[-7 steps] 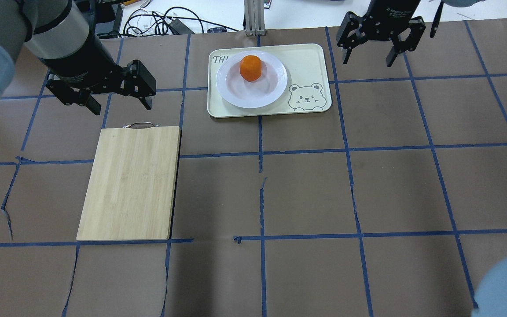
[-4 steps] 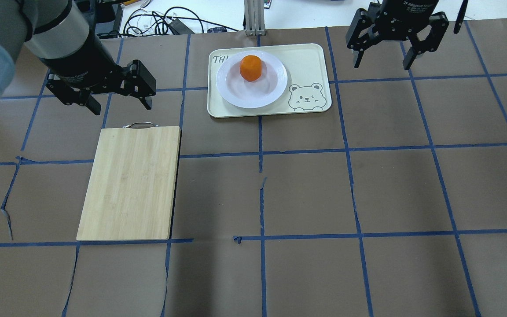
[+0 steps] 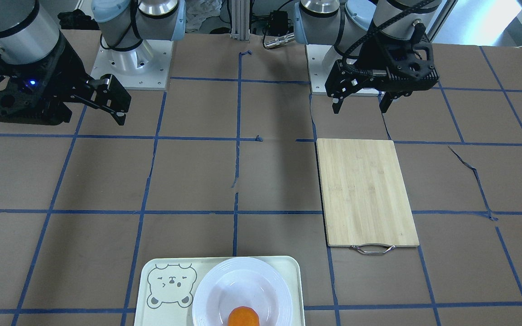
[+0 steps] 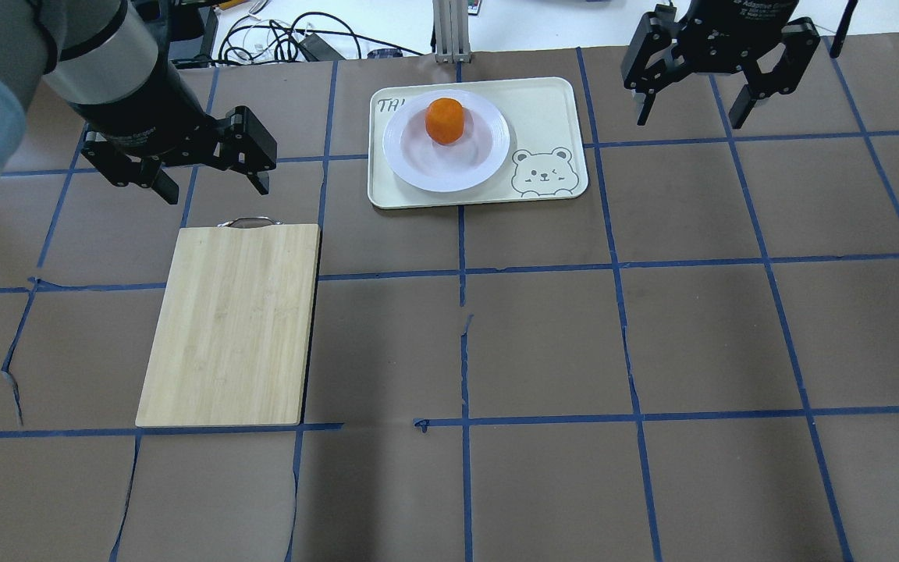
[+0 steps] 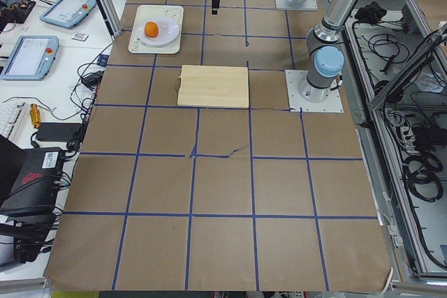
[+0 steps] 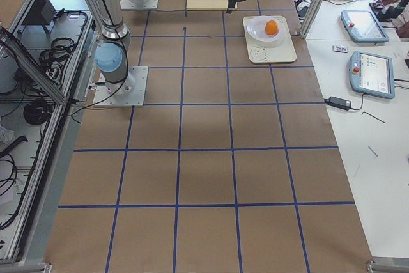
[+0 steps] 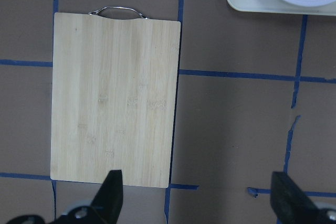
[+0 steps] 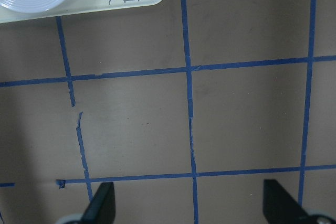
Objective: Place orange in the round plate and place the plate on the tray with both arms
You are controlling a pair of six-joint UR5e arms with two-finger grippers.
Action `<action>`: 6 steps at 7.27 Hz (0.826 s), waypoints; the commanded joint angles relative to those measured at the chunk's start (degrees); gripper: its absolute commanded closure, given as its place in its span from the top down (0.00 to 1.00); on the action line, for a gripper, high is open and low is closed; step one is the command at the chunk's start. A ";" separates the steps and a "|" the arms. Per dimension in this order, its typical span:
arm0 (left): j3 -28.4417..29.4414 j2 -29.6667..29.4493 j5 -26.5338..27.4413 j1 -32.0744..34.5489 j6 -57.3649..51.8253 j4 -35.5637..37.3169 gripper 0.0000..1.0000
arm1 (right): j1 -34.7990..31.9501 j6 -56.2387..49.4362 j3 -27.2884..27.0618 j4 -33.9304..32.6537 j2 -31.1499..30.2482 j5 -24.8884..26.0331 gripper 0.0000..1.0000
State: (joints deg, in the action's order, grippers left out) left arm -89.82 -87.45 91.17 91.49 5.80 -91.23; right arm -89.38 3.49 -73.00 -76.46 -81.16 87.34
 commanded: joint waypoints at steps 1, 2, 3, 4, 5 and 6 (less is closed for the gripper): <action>0.00 0.00 -0.03 0.00 0.00 0.00 1.00 | 0.35 0.20 -0.03 0.00 -0.14 0.11 1.00; 0.00 0.00 -0.03 0.00 0.00 0.00 1.00 | 0.44 0.11 -0.03 -0.09 -0.14 0.11 1.00; 0.00 0.00 -0.03 0.00 0.00 0.00 1.00 | 0.26 0.20 -0.03 -0.09 -0.14 0.11 1.00; 0.00 0.00 -0.03 0.00 -0.09 0.00 1.00 | 0.26 0.20 -0.03 -0.09 -0.14 0.11 1.00; -0.09 0.00 -0.03 0.00 0.00 0.00 1.00 | 0.26 0.11 -0.03 -0.09 -0.14 0.11 1.00; -0.09 0.00 -0.03 0.00 -0.09 0.00 1.00 | 0.26 -0.24 -0.03 0.00 -0.14 0.11 1.00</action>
State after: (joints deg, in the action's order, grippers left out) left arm -89.88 -87.45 91.14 91.50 5.76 -91.23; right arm -89.12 3.55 -73.04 -76.54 -81.30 87.45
